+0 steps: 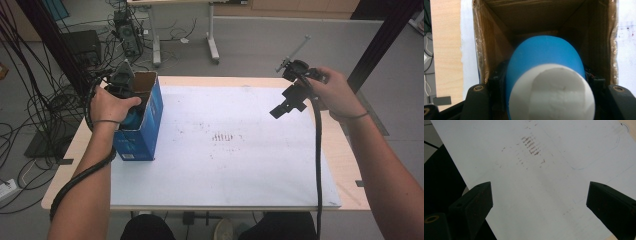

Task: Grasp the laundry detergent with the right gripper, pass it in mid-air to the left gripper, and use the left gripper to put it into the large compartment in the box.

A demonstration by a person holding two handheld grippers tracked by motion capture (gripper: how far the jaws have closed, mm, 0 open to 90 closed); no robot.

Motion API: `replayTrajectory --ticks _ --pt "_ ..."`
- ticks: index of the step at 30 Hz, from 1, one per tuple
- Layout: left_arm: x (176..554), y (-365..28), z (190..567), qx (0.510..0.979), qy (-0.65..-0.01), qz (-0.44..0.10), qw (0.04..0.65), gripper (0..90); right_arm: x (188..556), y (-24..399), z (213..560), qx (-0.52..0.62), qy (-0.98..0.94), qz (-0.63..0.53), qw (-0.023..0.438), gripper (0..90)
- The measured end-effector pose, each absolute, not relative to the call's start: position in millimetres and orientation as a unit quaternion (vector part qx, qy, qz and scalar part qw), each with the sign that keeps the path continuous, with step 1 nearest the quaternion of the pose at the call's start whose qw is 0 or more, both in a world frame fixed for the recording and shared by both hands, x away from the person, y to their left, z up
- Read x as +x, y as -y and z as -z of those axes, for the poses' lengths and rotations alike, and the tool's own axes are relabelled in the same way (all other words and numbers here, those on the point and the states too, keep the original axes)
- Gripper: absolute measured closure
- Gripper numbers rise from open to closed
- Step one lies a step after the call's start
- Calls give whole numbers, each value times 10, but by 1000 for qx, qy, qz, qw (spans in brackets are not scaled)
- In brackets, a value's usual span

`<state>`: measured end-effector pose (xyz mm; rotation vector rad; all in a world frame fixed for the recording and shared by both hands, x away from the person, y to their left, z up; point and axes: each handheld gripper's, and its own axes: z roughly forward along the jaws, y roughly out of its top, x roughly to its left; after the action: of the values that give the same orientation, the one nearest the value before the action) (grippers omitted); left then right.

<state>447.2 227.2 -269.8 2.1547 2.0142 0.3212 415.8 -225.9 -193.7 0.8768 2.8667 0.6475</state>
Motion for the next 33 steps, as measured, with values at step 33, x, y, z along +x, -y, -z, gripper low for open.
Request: replayTrajectory --ticks 33 --pt "4481 -2286 2740 724 -676 -105 88 375 4168 2294 1772 292 -932 -208 52 65"
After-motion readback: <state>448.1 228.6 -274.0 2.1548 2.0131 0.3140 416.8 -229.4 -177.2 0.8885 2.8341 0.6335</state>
